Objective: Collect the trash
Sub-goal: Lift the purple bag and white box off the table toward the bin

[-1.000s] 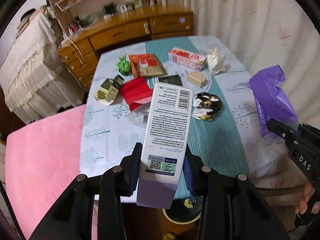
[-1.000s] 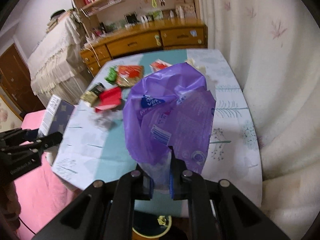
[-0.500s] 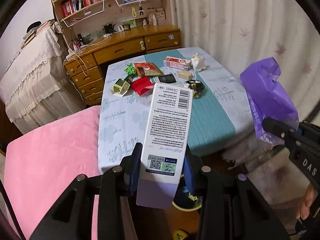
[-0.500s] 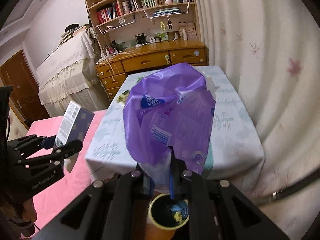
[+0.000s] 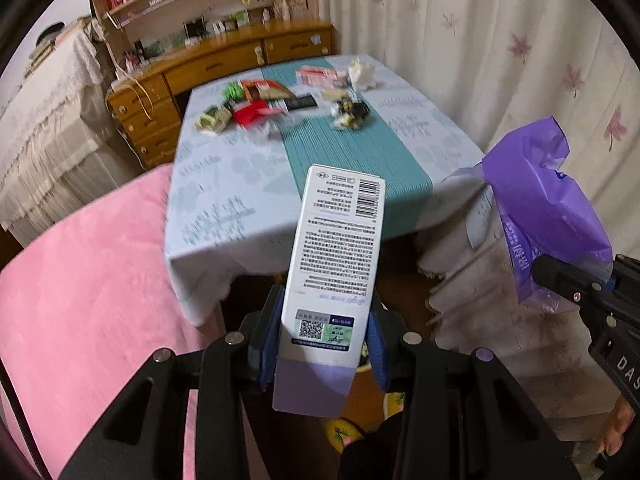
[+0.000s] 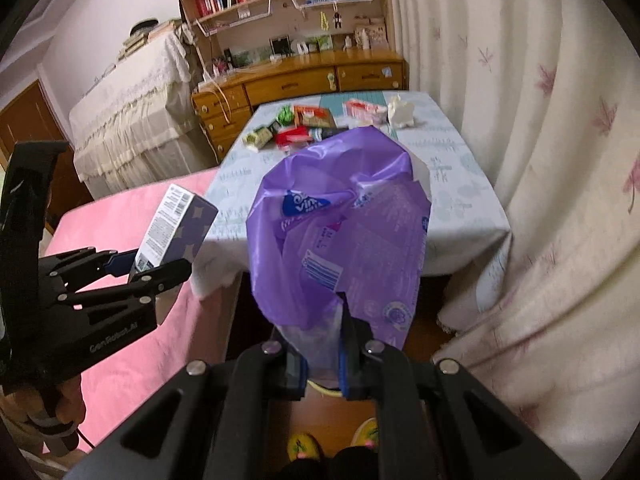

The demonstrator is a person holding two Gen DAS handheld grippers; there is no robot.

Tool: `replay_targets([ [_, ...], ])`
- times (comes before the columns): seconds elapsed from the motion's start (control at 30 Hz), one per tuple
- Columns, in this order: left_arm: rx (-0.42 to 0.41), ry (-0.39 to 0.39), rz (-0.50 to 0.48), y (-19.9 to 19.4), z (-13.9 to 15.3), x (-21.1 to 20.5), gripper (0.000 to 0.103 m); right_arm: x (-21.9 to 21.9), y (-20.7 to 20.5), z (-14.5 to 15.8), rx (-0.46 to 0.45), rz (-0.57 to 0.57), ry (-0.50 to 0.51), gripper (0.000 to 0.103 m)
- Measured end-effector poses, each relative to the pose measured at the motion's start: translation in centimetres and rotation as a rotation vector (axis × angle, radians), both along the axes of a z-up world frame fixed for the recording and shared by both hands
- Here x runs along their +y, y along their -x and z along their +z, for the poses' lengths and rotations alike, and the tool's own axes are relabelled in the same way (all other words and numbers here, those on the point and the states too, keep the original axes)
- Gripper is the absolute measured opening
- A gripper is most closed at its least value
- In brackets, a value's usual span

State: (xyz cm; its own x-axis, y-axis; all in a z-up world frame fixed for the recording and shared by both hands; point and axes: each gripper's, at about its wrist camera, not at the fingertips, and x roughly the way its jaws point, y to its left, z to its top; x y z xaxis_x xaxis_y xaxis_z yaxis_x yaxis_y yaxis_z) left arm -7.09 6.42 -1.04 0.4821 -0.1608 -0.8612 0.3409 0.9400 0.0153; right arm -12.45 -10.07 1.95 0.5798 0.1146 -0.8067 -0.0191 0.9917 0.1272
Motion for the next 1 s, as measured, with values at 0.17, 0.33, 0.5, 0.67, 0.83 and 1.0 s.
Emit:
replay_targets([
  [0.17, 0.088, -0.004, 0.020, 0.5, -4.1, -1.9, 0.035, -1.5, 0.5, -4.1, 0.104, 0.012, -0.024, 0.010],
  [0.33, 0.192, -0.035, 0.043, 0.7, -9.1, -4.1, 0.035, -3.7, 0.2, -9.1, 0.203, 0.000, -0.086, 0.010],
  [0.5, 0.224, -0.061, 0.043, 0.5, -12.6, -5.7, 0.036, -4.9, 0.0, -13.0, 0.265, 0.005, -0.126, 0.010],
  [0.67, 0.270, -0.060, 0.068, -1.2, -17.0, -6.3, 0.036, -5.6, -1.4, -17.3, 0.318, 0.014, -0.163, 0.010],
  [0.83, 0.337, -0.038, 0.093, -3.3, -23.5, -6.6, 0.036, -6.3, -3.2, -23.6, 0.391, 0.005, -0.221, 0.010],
  [1.0, 0.369, -0.035, 0.080, -4.7, -29.3, -7.3, 0.034, -6.4, -4.7, -30.3, 0.460, -0.021, -0.272, 0.010],
])
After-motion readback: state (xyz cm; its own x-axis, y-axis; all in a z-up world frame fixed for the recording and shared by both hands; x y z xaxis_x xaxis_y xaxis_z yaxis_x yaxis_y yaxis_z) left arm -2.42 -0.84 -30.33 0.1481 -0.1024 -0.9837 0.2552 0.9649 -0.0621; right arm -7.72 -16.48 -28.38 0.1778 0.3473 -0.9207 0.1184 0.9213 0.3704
